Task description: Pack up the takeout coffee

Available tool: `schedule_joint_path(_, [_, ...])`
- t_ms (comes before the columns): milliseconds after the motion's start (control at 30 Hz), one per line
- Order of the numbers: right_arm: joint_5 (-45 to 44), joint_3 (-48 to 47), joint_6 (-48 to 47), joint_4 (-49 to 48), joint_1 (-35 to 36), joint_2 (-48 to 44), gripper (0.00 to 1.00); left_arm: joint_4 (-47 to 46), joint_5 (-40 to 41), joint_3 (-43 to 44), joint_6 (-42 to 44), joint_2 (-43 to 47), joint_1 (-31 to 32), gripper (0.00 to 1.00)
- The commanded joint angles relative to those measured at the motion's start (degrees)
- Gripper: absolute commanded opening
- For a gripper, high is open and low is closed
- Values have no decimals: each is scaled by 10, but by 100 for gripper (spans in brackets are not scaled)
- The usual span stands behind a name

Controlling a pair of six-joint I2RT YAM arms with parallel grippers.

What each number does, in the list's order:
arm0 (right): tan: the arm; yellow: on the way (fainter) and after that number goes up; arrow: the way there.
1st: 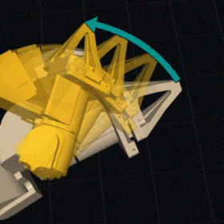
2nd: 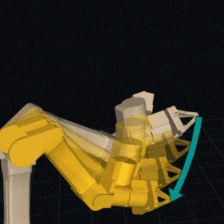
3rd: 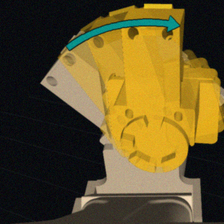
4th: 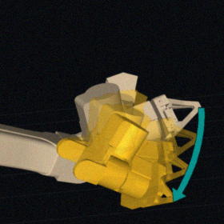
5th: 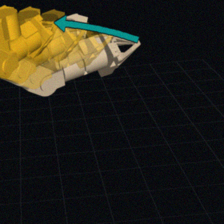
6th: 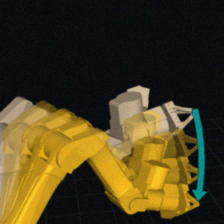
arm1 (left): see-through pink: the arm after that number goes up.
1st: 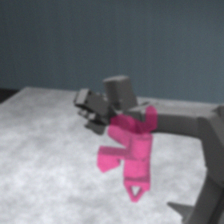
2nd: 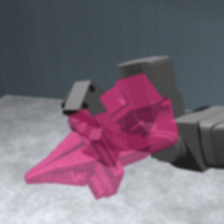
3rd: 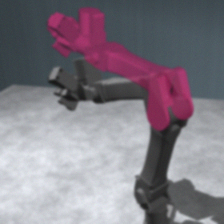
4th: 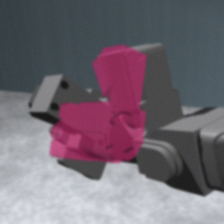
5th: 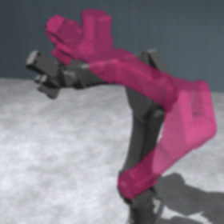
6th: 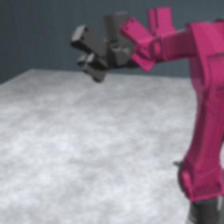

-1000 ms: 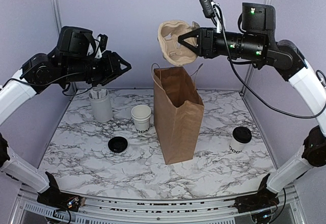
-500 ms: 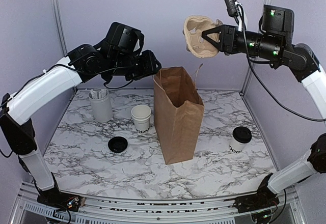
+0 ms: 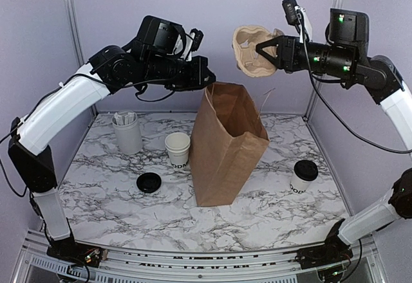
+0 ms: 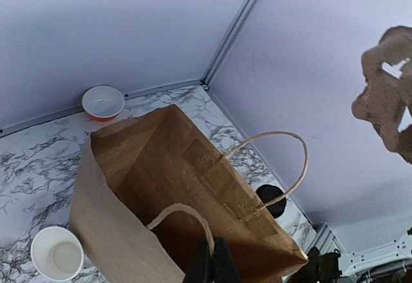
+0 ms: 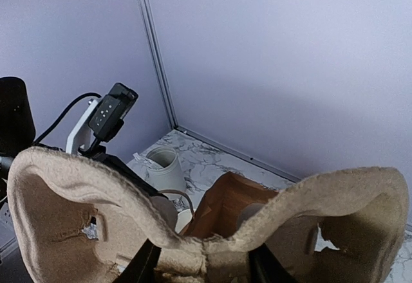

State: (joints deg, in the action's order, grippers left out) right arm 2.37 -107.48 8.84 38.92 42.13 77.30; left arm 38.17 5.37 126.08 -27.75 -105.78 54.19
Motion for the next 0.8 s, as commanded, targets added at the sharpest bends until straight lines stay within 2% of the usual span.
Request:
schedule_joint_path(0, [-42,-54,-36,18,-5,-1,38,7,-140,36,58,-10,2,0])
schedule_joint_path(167, [-44,-54,-48,27,-5,-7,38,1,-229,45,62,-18,2,0])
schedule_joint_path(333, [-13,-6,-52,31,-5,-39,38,-22,-256,21,41,-10,2,0])
schedule_joint_path(600, [138,148,-49,9,-1,-105,38,-93,-295,-77,2,23,2,0])
schedule_joint_path(767, [186,196,-43,10,13,-121,38,-118,-309,-117,-8,46,3,0])
